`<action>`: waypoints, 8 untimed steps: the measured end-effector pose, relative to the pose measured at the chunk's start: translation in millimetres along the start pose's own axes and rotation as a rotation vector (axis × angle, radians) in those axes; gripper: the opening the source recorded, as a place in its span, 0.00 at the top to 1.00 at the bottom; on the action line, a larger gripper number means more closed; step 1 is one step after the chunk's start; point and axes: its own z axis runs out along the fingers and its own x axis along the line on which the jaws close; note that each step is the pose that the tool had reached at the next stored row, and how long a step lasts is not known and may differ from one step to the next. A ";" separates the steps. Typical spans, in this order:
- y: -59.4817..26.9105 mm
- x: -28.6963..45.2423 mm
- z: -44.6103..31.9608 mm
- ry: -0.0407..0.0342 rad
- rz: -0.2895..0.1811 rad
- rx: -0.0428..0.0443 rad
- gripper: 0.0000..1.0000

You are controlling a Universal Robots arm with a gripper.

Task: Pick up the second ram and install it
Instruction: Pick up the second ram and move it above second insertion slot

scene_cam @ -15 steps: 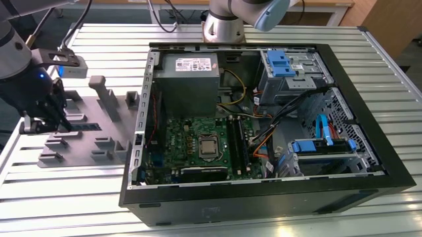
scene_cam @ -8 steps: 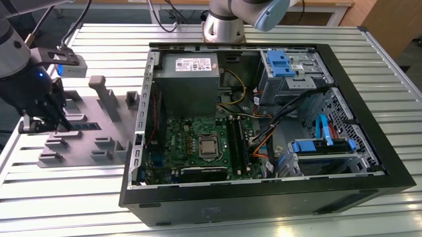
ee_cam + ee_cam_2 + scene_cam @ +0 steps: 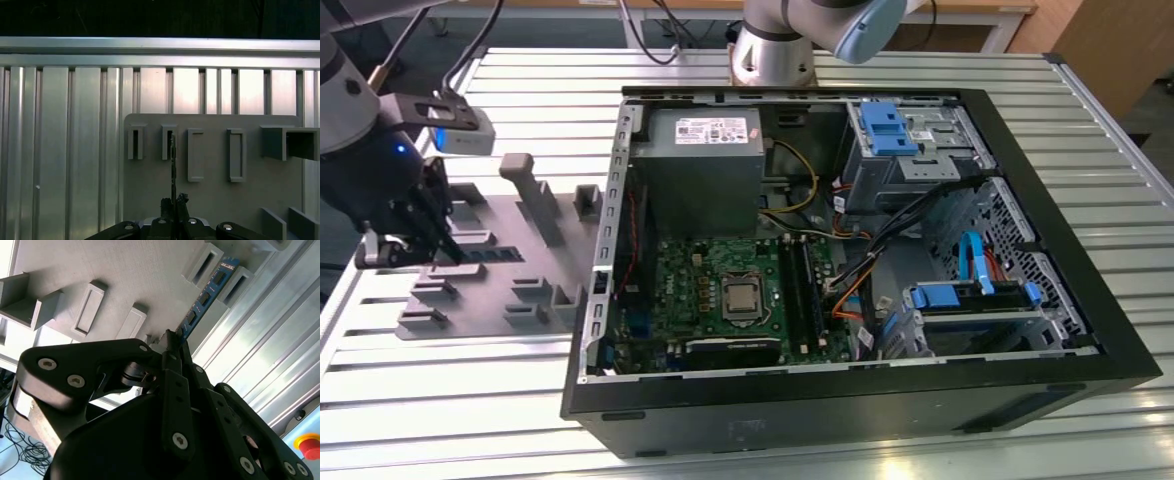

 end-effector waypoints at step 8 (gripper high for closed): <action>0.0 0.0 -3.3 0.0000 0.000 0.0000 0.86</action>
